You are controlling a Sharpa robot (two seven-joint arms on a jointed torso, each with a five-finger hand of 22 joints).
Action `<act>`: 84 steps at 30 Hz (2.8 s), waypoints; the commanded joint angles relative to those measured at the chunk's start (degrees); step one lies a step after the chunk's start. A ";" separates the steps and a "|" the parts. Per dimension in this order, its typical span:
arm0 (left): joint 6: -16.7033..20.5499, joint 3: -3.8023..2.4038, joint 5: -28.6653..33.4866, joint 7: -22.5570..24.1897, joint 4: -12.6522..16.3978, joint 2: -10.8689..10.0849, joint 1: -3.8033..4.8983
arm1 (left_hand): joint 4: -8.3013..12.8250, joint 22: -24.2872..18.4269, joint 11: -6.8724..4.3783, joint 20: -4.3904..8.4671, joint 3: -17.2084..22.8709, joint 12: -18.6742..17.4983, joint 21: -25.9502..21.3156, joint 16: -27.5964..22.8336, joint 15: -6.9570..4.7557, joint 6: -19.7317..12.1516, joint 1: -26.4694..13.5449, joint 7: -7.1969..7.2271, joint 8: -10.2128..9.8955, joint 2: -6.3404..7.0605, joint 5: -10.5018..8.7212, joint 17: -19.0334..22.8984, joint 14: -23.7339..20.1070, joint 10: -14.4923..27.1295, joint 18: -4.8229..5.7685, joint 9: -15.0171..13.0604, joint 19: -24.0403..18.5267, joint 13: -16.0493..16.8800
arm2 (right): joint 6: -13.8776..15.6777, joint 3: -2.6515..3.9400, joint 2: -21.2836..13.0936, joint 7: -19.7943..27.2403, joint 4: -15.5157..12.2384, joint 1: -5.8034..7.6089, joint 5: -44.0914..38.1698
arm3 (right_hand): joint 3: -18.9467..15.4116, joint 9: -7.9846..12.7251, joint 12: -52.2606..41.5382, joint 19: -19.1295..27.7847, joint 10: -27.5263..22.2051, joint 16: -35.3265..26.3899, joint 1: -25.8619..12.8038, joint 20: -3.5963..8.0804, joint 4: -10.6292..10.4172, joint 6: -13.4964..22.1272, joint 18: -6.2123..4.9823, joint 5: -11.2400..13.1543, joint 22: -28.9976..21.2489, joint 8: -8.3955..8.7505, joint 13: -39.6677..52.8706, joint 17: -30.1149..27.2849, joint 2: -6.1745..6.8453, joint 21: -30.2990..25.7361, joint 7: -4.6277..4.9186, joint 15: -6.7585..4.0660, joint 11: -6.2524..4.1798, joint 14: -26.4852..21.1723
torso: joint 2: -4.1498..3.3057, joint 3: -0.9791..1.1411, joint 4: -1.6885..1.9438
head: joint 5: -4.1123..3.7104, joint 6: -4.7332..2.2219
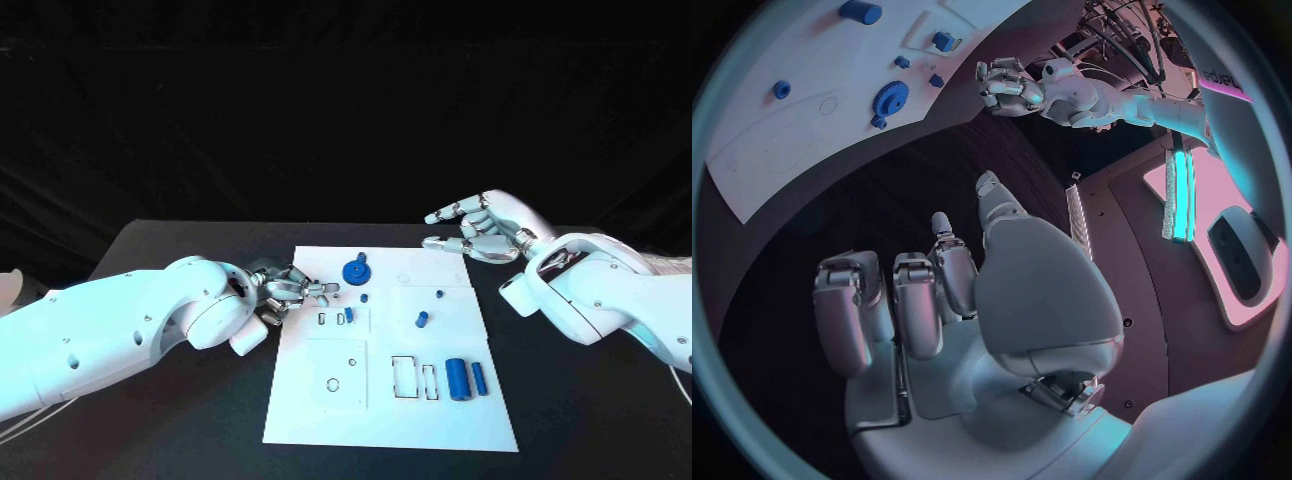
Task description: Assemble the parts on the task board
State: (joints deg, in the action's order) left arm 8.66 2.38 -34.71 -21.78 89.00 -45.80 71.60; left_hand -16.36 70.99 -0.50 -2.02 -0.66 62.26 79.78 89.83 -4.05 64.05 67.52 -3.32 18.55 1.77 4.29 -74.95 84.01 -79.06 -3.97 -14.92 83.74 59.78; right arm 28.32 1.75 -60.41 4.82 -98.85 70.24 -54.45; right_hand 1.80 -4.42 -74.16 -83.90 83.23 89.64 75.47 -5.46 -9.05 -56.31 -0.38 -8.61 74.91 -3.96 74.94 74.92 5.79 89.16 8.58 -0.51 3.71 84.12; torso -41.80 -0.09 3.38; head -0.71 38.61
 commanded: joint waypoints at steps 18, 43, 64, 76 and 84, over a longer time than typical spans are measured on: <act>-10.69 0.00 -19.80 -15.96 -7.79 10.02 1.92 | -0.26 11.03 -1.25 0.77 -8.46 6.18 6.24 0.17 -1.01 -8.27 -1.00 1.09 14.68 -2.90 -1.09 -15.05 5.99 0.30 2.32 -16.88 3.32 6.32 | 0.93 -0.02 0.13 -2.51 1.46 0.14 2.02 | -1.25 -0.08 0.31 -4.66 -0.24 0.36 -0.20 0.01 -0.29 -0.60 -0.27 -0.25 12.51 -0.15 6.77 15.08 -0.60 -0.61 -0.20 -0.12 -0.22 5.88 | 0.26 0.22 0.04 | 0.66 0.44; -14.35 0.01 -21.58 -16.45 -12.42 15.98 2.25 | -0.19 12.18 -1.37 0.83 -9.21 6.70 6.82 0.17 -1.09 -8.87 -0.30 1.25 16.09 -3.44 -1.05 -15.05 5.99 0.14 2.54 -18.97 3.72 6.85 | -0.30 -0.04 0.67 -3.79 2.42 0.14 0.68 | -2.27 -0.06 0.79 -4.37 -0.45 0.36 -0.14 0.10 -0.47 -0.59 -0.40 -1.58 11.99 -0.02 6.44 15.08 -0.79 -0.93 -0.23 -0.19 -0.27 5.88 | 0.21 0.15 -0.10 | 0.93 1.20; -16.48 0.03 -21.59 -16.55 -13.59 17.31 2.24 | 0.09 12.75 -1.52 0.93 -9.25 7.36 7.10 0.17 -1.21 -9.39 1.29 1.42 17.08 -3.85 -1.02 -15.05 5.99 -0.16 2.65 -20.68 3.90 7.52 | -0.88 -0.07 1.45 -3.92 3.04 0.10 0.66 | -2.39 -0.06 0.79 -4.34 -0.44 0.32 -0.15 0.11 -0.51 -0.61 -0.41 -1.73 11.93 -0.02 6.44 15.03 -0.82 -0.96 -0.24 -0.19 -0.28 5.87 | 0.21 0.13 -0.05 | 0.92 1.56; -17.76 0.04 -21.59 -16.52 -13.50 17.58 2.23 | 0.19 12.84 -1.56 0.95 -9.22 7.54 7.14 0.17 -1.23 -9.50 1.87 1.46 17.33 -3.78 -1.02 -15.05 5.99 -0.24 2.66 -21.15 3.92 7.70 | -1.15 -0.09 1.70 -3.99 3.21 0.07 0.65 | -2.39 -0.06 0.79 -4.34 -0.44 0.32 -0.15 0.11 -0.51 -0.61 -0.41 -1.73 11.93 -0.02 6.44 15.03 -0.82 -0.96 -0.24 -0.19 -0.28 5.87 | 0.20 0.19 -0.06 | 0.96 1.75; -17.68 0.04 -21.59 -16.51 -13.59 17.57 2.23 | 0.38 12.85 -1.64 1.01 -8.76 7.64 7.14 0.17 -1.30 -9.66 3.17 1.55 17.76 -4.28 -0.99 -15.05 5.99 -0.29 2.66 -22.02 3.89 7.79 | -1.27 -0.12 1.95 -3.97 3.45 0.02 0.65 | -2.45 -0.07 0.67 -4.34 -0.39 0.33 -0.15 0.11 -0.53 -0.64 -0.41 -1.80 11.92 -0.03 6.49 15.04 -0.88 -0.97 -0.25 -0.20 -0.28 5.87 | 0.19 0.16 0.00 | 0.94 1.80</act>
State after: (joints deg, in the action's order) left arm -7.97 2.43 -56.13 -38.29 75.40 -28.37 73.77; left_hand -16.21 74.91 -1.85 -1.41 -9.42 69.69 86.75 89.82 -5.02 54.74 70.18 -1.82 36.02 -2.63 3.26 -74.91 83.97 -79.13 -2.25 -36.84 83.92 67.59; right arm 27.92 1.64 -58.56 0.87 -95.44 70.31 -53.20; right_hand -0.25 -4.42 -73.60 -83.90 83.07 89.64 75.25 -5.45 -9.64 -56.50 -0.38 -10.21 74.91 -3.96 74.93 74.92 5.57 88.49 8.39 -0.51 3.54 84.12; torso -41.59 0.09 3.33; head 0.25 40.39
